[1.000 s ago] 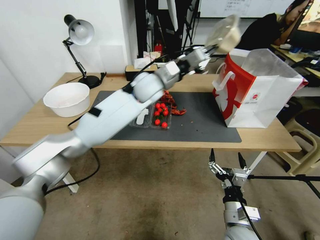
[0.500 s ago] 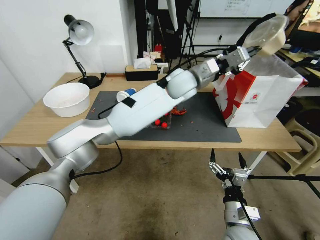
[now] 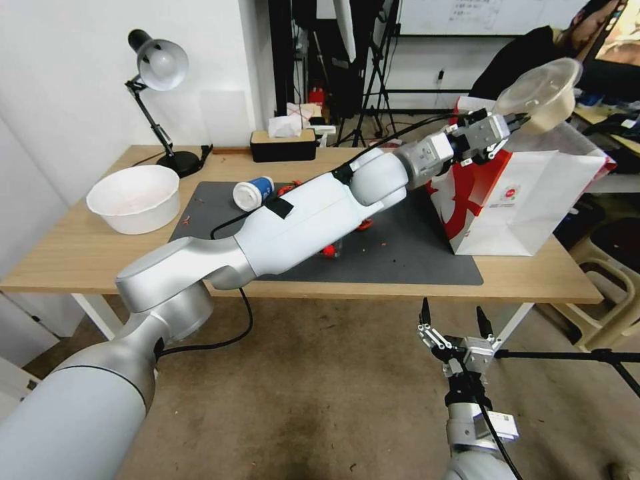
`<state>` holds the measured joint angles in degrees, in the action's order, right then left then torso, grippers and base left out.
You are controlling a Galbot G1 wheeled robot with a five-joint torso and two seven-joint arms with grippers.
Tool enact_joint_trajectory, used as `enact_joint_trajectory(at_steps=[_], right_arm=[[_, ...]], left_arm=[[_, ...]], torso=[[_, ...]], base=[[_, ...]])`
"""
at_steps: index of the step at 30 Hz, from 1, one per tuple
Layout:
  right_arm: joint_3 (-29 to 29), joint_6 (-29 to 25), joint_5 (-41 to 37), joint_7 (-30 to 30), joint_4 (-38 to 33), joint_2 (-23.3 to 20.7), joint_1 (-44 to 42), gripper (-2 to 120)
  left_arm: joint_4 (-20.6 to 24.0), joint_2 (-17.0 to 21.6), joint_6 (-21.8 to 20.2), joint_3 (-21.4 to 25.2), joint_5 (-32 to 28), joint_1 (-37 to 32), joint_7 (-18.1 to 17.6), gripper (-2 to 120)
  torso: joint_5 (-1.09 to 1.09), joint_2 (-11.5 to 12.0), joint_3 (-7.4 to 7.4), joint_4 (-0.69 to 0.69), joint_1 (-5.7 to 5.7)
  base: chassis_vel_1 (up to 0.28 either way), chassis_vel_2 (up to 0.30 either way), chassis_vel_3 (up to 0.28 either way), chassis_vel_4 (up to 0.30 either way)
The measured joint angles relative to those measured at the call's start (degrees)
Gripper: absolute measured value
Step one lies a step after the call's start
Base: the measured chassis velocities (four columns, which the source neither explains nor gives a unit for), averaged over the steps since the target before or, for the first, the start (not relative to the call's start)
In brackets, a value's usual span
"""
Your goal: Pick up the trash from the table and place it into the takeout bag.
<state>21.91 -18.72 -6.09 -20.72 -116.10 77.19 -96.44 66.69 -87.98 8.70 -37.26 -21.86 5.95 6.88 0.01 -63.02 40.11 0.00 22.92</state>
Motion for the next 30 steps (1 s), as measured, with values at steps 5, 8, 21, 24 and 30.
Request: enact_joint_trajectory(at_steps=[5, 8, 21, 24, 30], right_arm=[[0.09, -0.25, 0.0, -0.12, 0.0, 0.12, -0.1, 100], [0.14, -0.4, 0.01, -0.14, -0.02, 0.15, -0.29, 100], [-0.17, -0.37, 0.07, -0.16, 0.25, 0.25, 0.28, 100], [-0.2, -0.31, 0.09, -0.16, 0.27, 0.21, 0.36, 100], [-0.33, -0.09, 0.16, -0.14, 0.27, 0.0, 0.44, 100]], left_arm=[[-1.73, -1.4, -0.2, -0.04, 0.12, 0.0, -1.05, 14], [-2.17, -1.55, -0.38, 0.07, 0.16, 0.02, -1.53, 25], [2.08, 4.59, -2.4, 2.79, -2.19, -1.51, -3.04, 70], [4.37, 7.46, -3.01, 3.9, -3.69, -2.86, -3.36, 81], [11.55, 15.41, -5.34, 7.17, -7.58, -7.91, -4.89, 99]], torso=[[0.0, 0.0, 0.0, -0.01, 0.0], [0.0, 0.0, 0.0, -0.01, 0.0], [-0.02, 0.0, -0.01, 0.0, 0.0], [-0.02, 0.0, -0.01, 0.0, 0.0], [-0.04, 0.0, -0.01, 0.0, 0.0]], base=[[0.0, 0.0, 0.0, 0.0], [0.0, 0.0, 0.0, 0.0], [0.0, 0.0, 0.0, 0.0], [0.0, 0.0, 0.0, 0.0], [0.0, 0.0, 0.0, 0.0]])
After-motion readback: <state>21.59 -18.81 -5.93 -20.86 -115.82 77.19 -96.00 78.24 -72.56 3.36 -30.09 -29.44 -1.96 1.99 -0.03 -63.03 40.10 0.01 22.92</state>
